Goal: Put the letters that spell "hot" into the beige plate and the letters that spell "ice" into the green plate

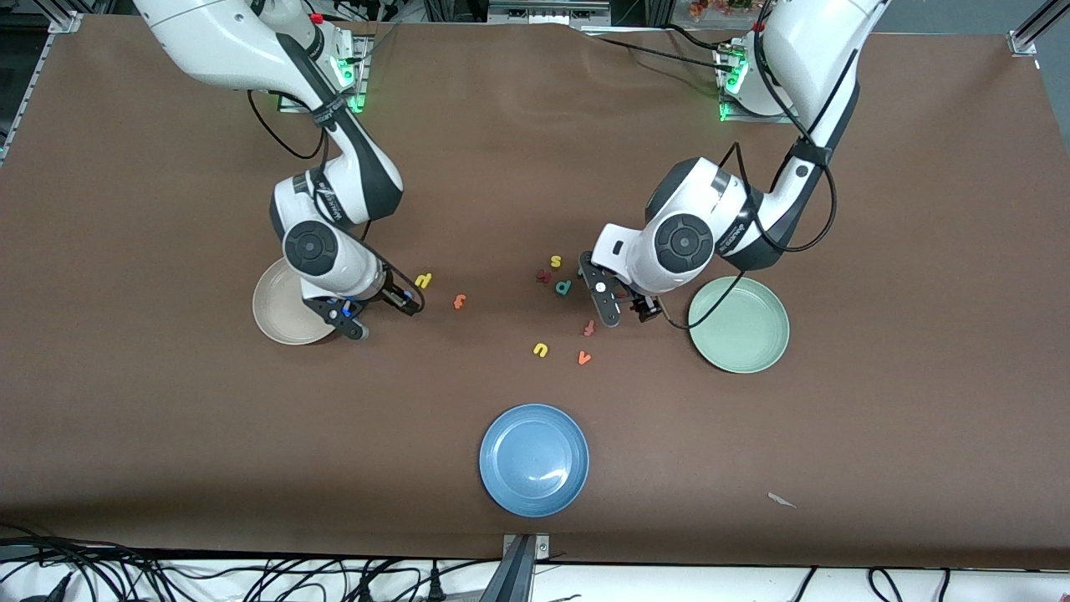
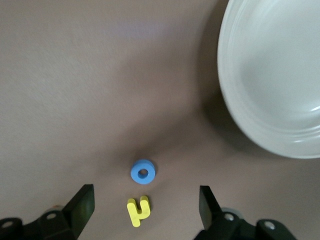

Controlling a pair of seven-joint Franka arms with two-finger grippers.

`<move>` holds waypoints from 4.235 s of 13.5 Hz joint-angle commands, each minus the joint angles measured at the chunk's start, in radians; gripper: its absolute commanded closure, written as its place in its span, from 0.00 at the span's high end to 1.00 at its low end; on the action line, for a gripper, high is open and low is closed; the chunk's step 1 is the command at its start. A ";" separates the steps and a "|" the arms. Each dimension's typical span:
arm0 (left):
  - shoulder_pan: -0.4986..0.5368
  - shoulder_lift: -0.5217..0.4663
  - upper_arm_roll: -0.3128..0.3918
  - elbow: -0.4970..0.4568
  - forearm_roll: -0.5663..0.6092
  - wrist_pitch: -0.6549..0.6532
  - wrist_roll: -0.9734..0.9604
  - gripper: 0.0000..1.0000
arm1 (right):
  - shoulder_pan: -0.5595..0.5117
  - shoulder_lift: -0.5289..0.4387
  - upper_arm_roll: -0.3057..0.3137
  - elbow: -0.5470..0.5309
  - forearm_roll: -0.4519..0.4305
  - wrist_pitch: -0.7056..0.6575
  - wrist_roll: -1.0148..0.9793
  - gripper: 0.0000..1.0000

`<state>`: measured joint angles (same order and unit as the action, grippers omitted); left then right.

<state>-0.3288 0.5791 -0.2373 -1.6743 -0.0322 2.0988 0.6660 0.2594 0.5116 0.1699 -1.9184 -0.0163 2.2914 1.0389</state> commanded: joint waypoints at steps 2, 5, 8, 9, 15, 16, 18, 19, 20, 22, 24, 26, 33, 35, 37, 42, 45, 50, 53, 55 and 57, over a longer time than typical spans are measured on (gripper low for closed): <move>-0.009 -0.004 0.003 -0.099 0.044 0.128 0.085 1.00 | 0.004 -0.001 -0.001 -0.057 0.001 0.084 0.016 0.81; -0.013 0.019 0.003 -0.178 0.046 0.258 0.125 1.00 | 0.004 0.005 -0.001 -0.102 0.001 0.172 0.016 0.80; -0.018 0.039 0.003 -0.206 0.064 0.333 0.198 0.98 | 0.006 0.028 -0.001 -0.102 0.001 0.209 0.016 0.77; -0.018 0.038 0.003 -0.208 0.067 0.331 0.201 0.95 | 0.006 0.030 -0.001 -0.103 0.001 0.207 0.016 0.75; -0.021 0.048 0.003 -0.199 0.167 0.337 0.187 0.32 | 0.008 0.038 -0.001 -0.102 0.001 0.209 0.015 0.53; -0.025 0.054 0.003 -0.194 0.167 0.340 0.185 0.33 | 0.008 0.038 -0.001 -0.103 0.001 0.209 0.015 0.50; -0.036 0.067 0.006 -0.186 0.169 0.342 0.158 0.33 | 0.012 0.039 -0.001 -0.103 -0.001 0.209 0.015 0.50; -0.045 0.071 0.010 -0.190 0.173 0.342 0.155 0.33 | 0.014 0.044 -0.001 -0.102 0.001 0.210 0.015 0.51; -0.044 0.073 0.010 -0.191 0.208 0.342 0.147 0.33 | 0.017 0.047 -0.001 -0.102 -0.001 0.223 0.015 0.50; -0.045 0.076 0.012 -0.188 0.227 0.342 0.107 0.33 | 0.021 0.051 -0.001 -0.102 0.001 0.229 0.015 0.50; -0.041 0.076 0.012 -0.186 0.256 0.340 0.092 0.16 | 0.021 0.051 -0.001 -0.102 -0.001 0.227 0.013 0.45; -0.033 0.064 0.012 -0.183 0.256 0.331 0.087 0.15 | 0.021 0.051 -0.001 -0.102 -0.004 0.229 0.013 0.35; 0.057 -0.045 0.010 -0.137 0.255 0.170 0.099 0.00 | 0.021 0.041 -0.003 -0.099 -0.005 0.217 0.009 0.26; 0.115 -0.070 0.013 -0.136 0.259 0.109 0.128 0.00 | 0.021 0.019 -0.004 -0.094 -0.005 0.204 0.007 0.26; 0.193 -0.068 0.021 -0.131 0.264 0.079 0.214 0.00 | 0.021 -0.013 -0.004 -0.077 -0.007 0.142 0.007 0.26; 0.251 -0.035 0.021 -0.171 0.316 0.135 0.224 0.24 | 0.018 -0.106 -0.082 -0.027 -0.022 -0.071 -0.132 0.26; 0.251 -0.041 0.010 -0.173 0.314 0.127 0.219 1.00 | 0.018 -0.151 -0.203 -0.030 -0.022 -0.177 -0.362 0.26; 0.247 -0.093 -0.104 -0.223 0.296 0.075 -0.073 1.00 | -0.008 -0.102 -0.338 -0.085 -0.016 -0.106 -0.655 0.26; 0.249 -0.104 -0.174 -0.252 0.293 0.081 -0.279 1.00 | -0.035 -0.078 -0.339 -0.094 -0.008 -0.075 -0.711 0.30; 0.248 -0.102 -0.194 -0.266 0.232 0.096 -0.356 1.00 | -0.035 -0.079 -0.339 -0.094 -0.002 -0.075 -0.703 0.95; 0.241 -0.102 -0.217 -0.313 0.227 0.151 -0.443 1.00 | -0.034 -0.102 -0.331 -0.087 -0.002 -0.095 -0.692 0.99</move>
<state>-0.0884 0.5111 -0.4369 -1.9167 0.2210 2.1945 0.2944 0.2256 0.4461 -0.1703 -2.0007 -0.0268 2.2106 0.3491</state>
